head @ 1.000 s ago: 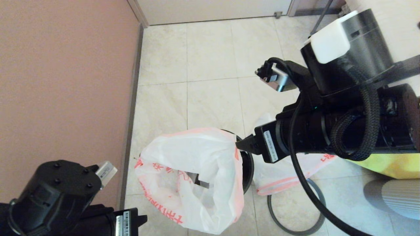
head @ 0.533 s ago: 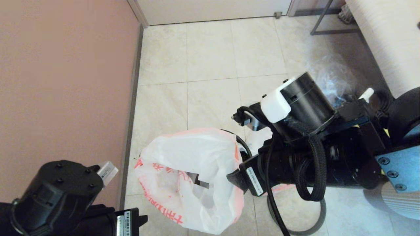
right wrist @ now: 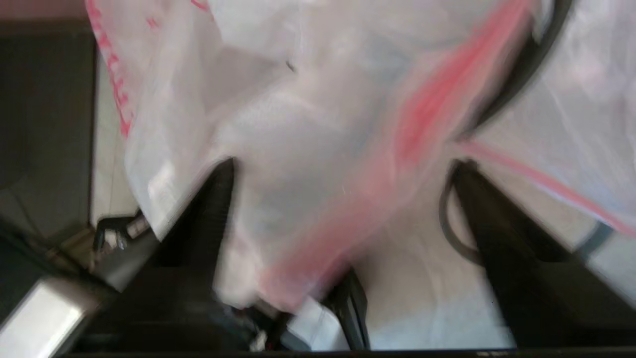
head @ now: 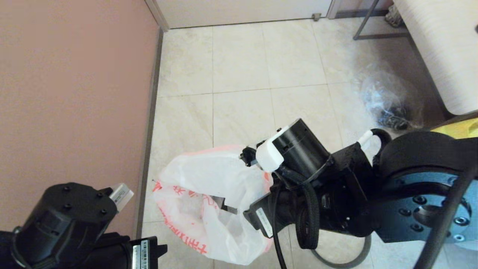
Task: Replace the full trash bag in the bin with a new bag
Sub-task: Put the new garbage bag on the trash can
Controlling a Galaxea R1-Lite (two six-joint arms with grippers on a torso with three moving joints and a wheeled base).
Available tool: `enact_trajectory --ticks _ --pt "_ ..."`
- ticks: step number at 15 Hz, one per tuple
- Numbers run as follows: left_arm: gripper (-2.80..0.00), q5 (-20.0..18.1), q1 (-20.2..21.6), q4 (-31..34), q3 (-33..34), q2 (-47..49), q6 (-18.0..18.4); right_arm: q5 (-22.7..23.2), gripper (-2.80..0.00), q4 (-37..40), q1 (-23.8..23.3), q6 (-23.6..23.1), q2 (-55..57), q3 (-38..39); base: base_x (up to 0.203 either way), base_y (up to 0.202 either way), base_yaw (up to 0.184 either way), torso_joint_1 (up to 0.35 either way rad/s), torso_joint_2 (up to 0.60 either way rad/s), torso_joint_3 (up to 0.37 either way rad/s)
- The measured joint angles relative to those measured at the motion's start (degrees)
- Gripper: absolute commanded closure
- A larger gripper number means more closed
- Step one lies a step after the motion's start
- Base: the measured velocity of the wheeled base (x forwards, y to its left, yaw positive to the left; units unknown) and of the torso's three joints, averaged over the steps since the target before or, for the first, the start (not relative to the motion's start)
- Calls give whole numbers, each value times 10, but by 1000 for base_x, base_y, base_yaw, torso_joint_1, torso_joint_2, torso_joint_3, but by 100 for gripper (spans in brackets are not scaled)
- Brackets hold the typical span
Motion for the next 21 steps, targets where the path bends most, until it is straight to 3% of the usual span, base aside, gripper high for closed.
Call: enact_trajectory --ticks 6,9,14,15,19,21 --pt "0 -6 0 -2 0 4 -3 -9 0 -11 0 9 26 -18 0 0 0 0 0 0" --pt "0 -25 1 -33 0 37 -12 -12 0 -9 -18 38 43 -90 0 0 0 0 0 0" --pt "0 -18 22 -65 -43 129 -21 -12 0 -11 -63 68 85 -186 0 0 0 0 0 0" --pt "-280 -17 29 -74 -50 146 -24 -12 0 -11 -66 69 89 -190 0 0 0 0 0 0" --pt "-280 -23 39 -78 -63 175 -52 -10 0 -12 -88 70 101 -218 0 0 0 0 0 0" --pt "-280 -54 54 -72 -62 181 -74 -12 0 -13 -97 70 105 -229 0 0 0 0 0 0"
